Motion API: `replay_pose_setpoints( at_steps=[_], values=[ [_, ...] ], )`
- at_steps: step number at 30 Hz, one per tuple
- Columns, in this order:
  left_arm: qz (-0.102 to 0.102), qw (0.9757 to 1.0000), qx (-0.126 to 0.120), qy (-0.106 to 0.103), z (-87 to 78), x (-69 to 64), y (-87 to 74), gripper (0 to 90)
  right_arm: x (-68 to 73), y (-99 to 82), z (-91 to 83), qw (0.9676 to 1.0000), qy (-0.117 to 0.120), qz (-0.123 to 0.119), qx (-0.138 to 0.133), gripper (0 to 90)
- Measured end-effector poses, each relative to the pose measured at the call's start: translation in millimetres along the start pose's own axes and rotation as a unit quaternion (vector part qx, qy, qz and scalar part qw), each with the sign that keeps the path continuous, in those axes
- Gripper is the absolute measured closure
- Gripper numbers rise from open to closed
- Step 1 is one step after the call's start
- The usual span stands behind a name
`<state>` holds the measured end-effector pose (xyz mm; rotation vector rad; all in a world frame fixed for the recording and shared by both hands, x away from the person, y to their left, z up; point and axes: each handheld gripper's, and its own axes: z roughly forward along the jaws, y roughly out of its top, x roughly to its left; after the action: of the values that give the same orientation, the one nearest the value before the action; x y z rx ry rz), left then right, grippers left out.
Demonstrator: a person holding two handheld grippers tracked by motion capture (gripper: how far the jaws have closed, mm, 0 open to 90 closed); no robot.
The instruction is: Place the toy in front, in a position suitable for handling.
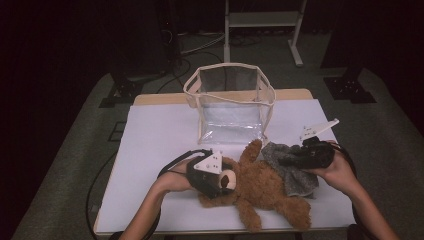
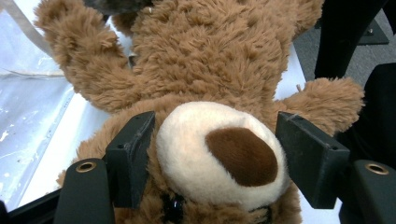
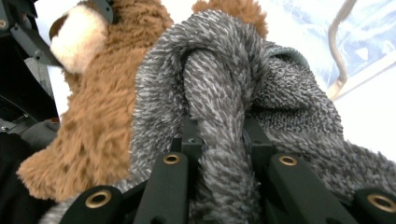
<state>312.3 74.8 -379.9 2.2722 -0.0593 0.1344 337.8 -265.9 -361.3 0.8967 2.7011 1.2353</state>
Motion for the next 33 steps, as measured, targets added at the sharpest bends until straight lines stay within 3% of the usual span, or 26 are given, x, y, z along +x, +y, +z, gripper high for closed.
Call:
replay_pose_setpoints(
  at_steps=[6,13,17,27,33],
  values=[
    [0.005,0.9999,0.005,-0.011,-0.3,-3.9,-1.1,31.1,13.4,28.6,29.7,0.9989,0.020,-0.037,0.018,74.8],
    [0.011,0.9998,0.003,-0.016,-3.4,-10.7,-3.7,31.3,25.7,50.0,56.9,0.9969,0.045,-0.057,0.031,74.6],
    [0.007,0.9999,-0.004,-0.013,-3.7,-12.6,-5.3,31.5,21.1,40.5,44.0,0.9977,0.042,-0.047,0.026,74.6],
    [0.004,0.9999,-0.008,-0.012,-4.3,-12.4,-3.5,31.7,4.5,-17.1,-2.2,0.9996,0.020,0.015,-0.009,74.5],
    [-0.009,0.9999,-0.011,-0.003,-3.3,-6.7,-4.5,32.1,16.2,-30.0,-15.4,0.9992,0.011,0.009,-0.036,74.5]
  ],
)
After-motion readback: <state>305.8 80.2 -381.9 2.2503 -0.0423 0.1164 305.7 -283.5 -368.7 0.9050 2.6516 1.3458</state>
